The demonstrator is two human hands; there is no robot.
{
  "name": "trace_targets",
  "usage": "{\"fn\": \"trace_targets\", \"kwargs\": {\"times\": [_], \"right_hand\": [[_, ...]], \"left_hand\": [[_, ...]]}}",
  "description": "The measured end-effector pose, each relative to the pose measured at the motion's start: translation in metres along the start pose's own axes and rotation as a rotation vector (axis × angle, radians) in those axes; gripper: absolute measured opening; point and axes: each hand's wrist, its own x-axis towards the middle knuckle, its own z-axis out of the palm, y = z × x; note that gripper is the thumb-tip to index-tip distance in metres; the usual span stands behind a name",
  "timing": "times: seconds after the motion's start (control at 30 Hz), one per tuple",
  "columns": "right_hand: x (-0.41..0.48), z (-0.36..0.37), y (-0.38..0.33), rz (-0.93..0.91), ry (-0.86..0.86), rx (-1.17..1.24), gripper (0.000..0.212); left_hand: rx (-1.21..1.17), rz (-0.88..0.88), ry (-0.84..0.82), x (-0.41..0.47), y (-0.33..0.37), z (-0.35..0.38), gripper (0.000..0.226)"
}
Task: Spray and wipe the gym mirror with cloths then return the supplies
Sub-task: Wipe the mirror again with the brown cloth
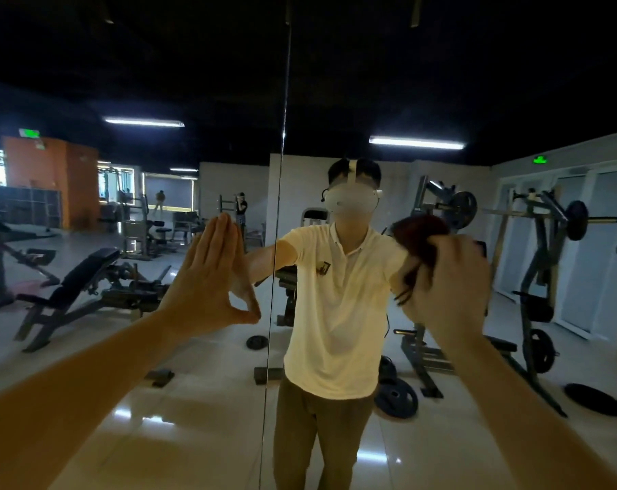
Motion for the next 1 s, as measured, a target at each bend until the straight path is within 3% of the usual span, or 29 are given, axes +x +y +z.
{"fn": "trace_targets", "kwargs": {"times": [0.1,0.23,0.37,0.47,0.57,0.63,0.7,0.87,0.93,1.0], "right_hand": [[0.005,0.001,-0.011,0.188,0.111,0.064,0.031],[-0.038,0.032,-0.073,0.179,0.054,0.168,0.036],[-0.082,0.068,-0.13,0.056,0.035,0.183,0.033],[-0.118,0.08,-0.149,-0.187,-0.121,0.227,0.029],[-0.155,0.082,-0.122,-0.508,-0.365,0.093,0.025],[-0.157,0.067,-0.087,-0.531,-0.408,0.019,0.025],[-0.14,0.046,-0.055,-0.341,-0.318,-0.059,0.032],[-0.081,0.014,-0.001,0.487,0.039,-0.051,0.041],[-0.082,0.025,-0.023,0.629,0.074,-0.047,0.045],[-0.098,0.047,-0.066,0.617,0.085,-0.036,0.047]], "left_hand": [[-0.001,-0.002,0.014,-0.001,0.002,0.002,0.158],[-0.006,-0.002,0.022,0.0,0.0,0.005,0.157],[-0.007,0.028,0.069,0.001,-0.005,0.009,0.156],[-0.009,0.065,0.113,0.001,-0.01,0.012,0.154],[-0.045,0.111,0.15,0.001,-0.011,0.013,0.154],[-0.074,0.132,0.178,-0.005,-0.01,0.016,0.15],[-0.108,0.195,0.192,-0.018,-0.006,0.026,0.145],[-0.146,0.31,0.163,-0.05,-0.005,0.056,0.141],[-0.151,0.287,0.161,-0.057,-0.009,0.065,0.143],[-0.138,0.269,0.156,-0.067,-0.011,0.074,0.146]]}}
